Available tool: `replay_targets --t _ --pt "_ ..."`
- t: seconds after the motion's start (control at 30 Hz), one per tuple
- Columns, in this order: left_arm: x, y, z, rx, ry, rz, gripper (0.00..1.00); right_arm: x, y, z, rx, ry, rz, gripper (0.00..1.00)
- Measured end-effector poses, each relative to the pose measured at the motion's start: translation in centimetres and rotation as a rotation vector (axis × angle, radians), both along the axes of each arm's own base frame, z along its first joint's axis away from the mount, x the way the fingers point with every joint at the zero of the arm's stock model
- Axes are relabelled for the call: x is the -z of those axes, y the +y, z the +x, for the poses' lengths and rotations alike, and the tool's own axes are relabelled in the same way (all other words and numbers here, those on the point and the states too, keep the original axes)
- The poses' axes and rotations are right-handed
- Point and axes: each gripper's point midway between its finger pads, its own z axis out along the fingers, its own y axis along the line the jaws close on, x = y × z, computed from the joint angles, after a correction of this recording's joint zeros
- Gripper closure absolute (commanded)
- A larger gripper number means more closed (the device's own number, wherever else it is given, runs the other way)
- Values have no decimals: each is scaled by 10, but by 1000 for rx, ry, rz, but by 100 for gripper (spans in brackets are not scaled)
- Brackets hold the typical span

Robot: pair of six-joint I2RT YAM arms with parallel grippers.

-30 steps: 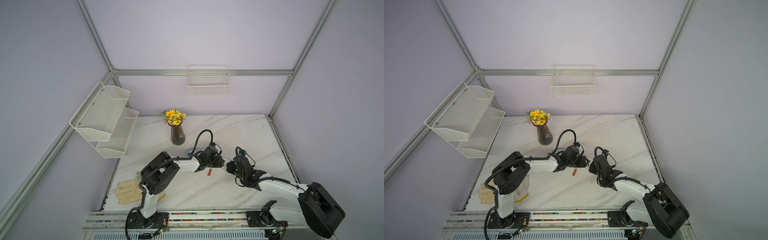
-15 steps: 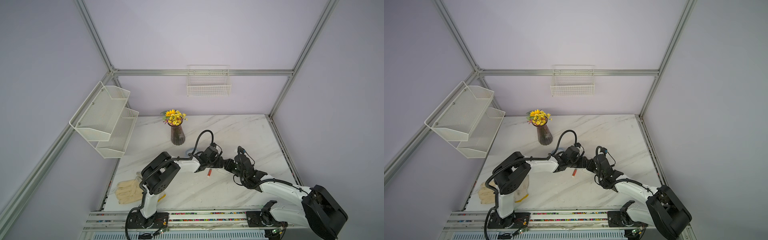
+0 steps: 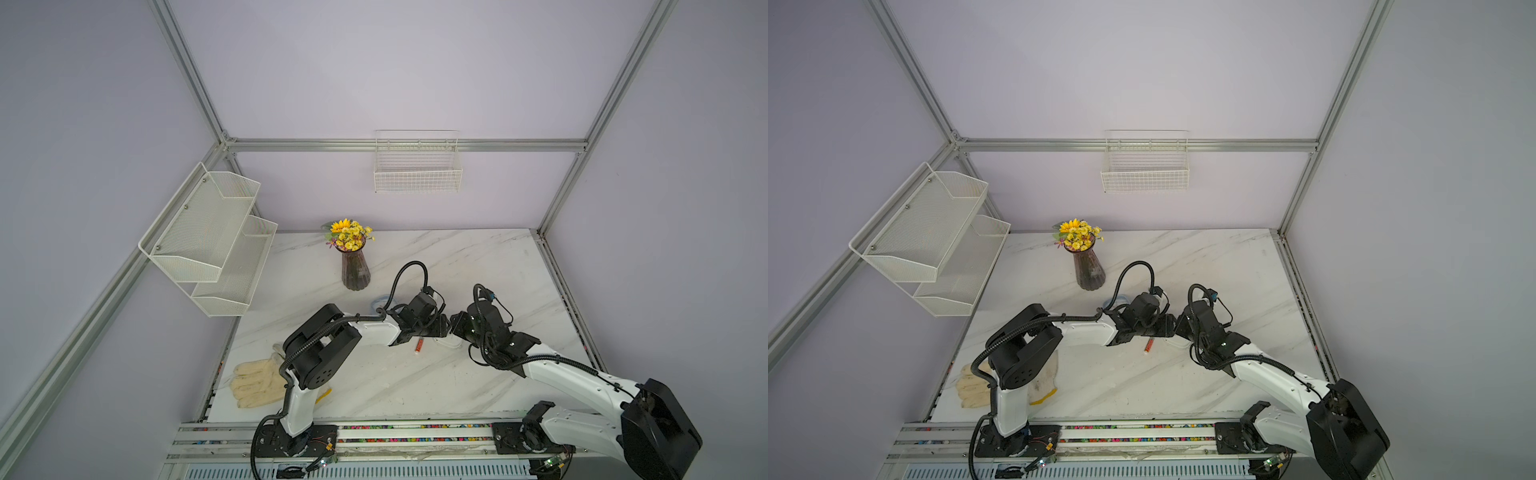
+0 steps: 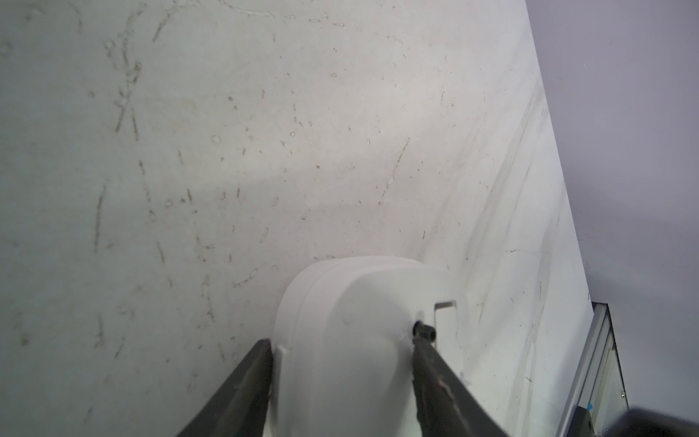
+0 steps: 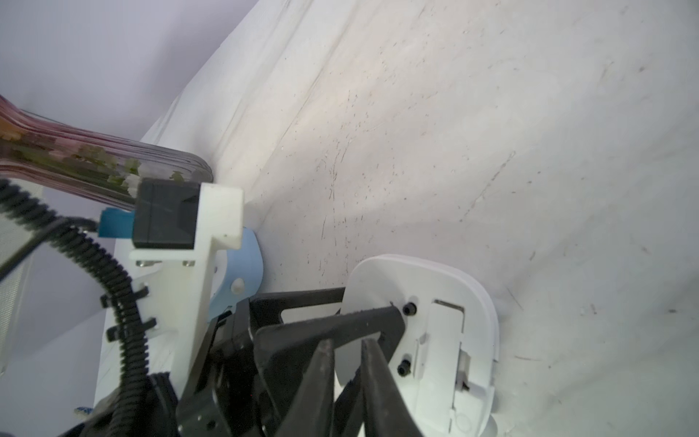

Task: Insert the battery into the alarm
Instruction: Remove the cover from the alarm.

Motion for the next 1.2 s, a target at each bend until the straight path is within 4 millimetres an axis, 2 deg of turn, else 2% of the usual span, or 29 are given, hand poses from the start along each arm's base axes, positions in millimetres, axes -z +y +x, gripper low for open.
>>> replay_targets --t 0.2,0.37,0.47,0.57,0.67,0.93,1.2 --pt "-6 13 -11 0 32 8 35 9 -5 1 22 97 -97 84" --pt "-9 44 -15 -50 55 42 33 14 -4 -8 17 148 -151 84" --pt "-18 64 -14 -99 32 54 32 20 0 -15 12 180 -176 85" --pt "-28 79 -17 -136 3 57 32 27 3 -15 18 207 -204 85" --pt "-30 90 -22 -158 -6 65 31 34 3 -13 35 232 -233 85" --pt "-9 110 -33 -193 28 120 31 46 1 -11 71 262 -261 86" --pt "-8 112 -34 -201 33 128 31 49 -1 -10 91 268 -271 86"
